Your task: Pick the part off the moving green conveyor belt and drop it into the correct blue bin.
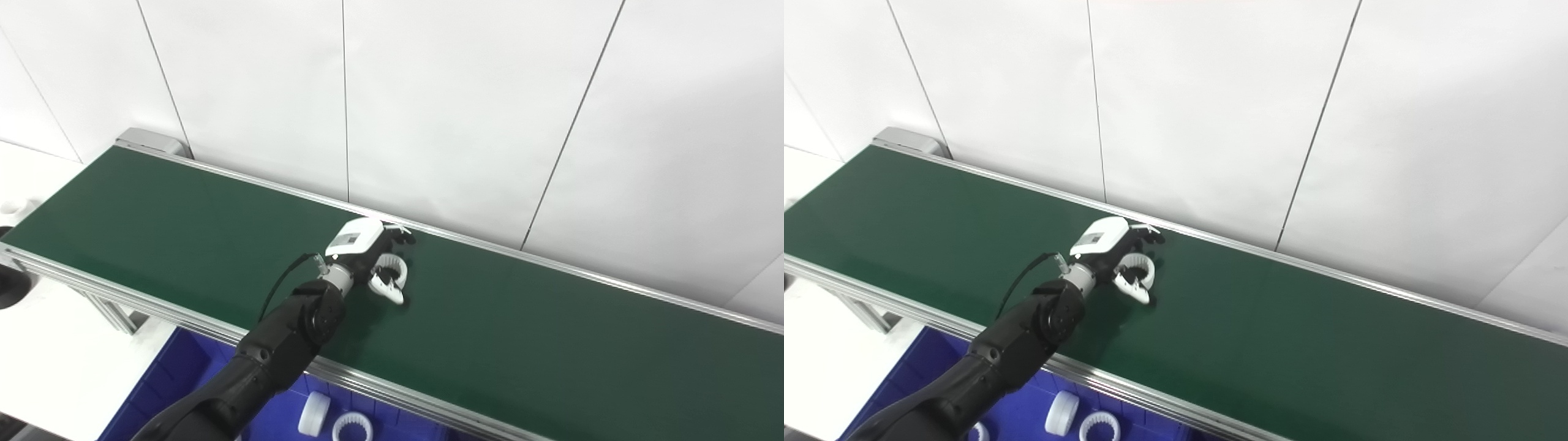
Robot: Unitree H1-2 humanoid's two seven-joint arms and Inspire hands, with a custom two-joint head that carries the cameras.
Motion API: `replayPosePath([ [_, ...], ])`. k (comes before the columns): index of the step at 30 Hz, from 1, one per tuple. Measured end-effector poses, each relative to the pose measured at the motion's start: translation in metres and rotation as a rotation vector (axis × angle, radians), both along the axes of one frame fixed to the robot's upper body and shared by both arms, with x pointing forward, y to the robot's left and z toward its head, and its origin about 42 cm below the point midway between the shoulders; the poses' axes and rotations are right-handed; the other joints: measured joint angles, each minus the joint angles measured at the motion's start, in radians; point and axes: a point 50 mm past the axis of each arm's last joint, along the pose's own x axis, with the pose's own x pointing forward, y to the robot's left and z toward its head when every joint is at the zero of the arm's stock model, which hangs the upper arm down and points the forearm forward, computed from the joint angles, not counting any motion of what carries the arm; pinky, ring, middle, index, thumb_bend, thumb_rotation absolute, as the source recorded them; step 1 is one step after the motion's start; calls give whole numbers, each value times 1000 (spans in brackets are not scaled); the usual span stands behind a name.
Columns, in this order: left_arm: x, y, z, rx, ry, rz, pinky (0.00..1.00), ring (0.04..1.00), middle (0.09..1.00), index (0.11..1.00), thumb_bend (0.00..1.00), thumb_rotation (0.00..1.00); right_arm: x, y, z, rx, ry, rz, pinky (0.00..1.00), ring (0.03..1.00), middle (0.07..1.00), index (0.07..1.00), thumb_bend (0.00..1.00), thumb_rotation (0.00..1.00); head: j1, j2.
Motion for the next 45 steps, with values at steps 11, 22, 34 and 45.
replayPosePath([
  [11,-7,-10,11,26,50,-24,416,404,510,529,495,0,1,0,0,3,-1,-2,961,955,960,975,749,460,5,0],
  [22,-26,-3,26,47,53,-44,446,408,499,536,495,0,1,1,0,9,1,-6,953,954,962,976,743,471,-26,26],
  [34,-126,29,112,-320,-213,-138,417,399,491,550,493,0,1,11,18,15,-57,4,839,906,938,946,765,451,-225,166],
  [45,-202,68,58,-354,-78,-141,438,408,502,549,494,0,1,14,41,9,-61,-2,844,893,919,932,785,445,-337,337],
])
